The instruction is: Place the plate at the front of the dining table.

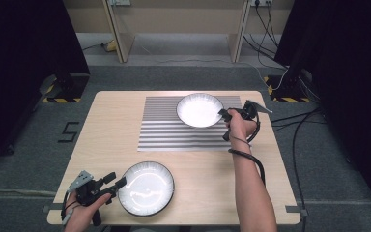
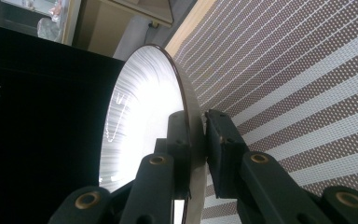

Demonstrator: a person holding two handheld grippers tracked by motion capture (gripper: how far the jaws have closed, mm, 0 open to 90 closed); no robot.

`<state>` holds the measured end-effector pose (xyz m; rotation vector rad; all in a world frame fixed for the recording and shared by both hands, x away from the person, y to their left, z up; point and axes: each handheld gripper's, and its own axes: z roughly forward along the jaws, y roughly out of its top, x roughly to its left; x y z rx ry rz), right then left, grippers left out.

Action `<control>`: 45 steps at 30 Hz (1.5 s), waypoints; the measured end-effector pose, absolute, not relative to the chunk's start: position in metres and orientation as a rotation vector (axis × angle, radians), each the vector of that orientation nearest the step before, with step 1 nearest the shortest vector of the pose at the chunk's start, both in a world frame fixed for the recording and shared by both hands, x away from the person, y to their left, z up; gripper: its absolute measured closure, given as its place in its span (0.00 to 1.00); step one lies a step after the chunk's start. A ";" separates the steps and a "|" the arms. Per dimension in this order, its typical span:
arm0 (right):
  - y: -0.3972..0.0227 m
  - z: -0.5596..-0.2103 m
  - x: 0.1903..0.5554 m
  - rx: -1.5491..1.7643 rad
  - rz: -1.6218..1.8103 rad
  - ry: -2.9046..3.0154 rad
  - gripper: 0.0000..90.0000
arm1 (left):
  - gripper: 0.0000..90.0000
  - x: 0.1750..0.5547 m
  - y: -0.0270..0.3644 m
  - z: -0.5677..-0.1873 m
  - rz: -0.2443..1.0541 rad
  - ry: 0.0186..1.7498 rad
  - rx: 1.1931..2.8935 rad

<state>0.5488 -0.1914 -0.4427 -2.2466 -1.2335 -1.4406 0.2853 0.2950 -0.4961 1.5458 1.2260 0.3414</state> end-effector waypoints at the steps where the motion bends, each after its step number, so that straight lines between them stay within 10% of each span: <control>1: -0.191 -0.443 0.549 -2.247 -1.441 -1.233 0.89 | 0.44 0.285 0.295 -0.496 0.341 1.226 1.546; 45: -0.194 -0.457 0.560 -2.301 -1.406 -1.201 0.89 | 0.44 0.286 0.293 -0.497 0.339 1.222 1.554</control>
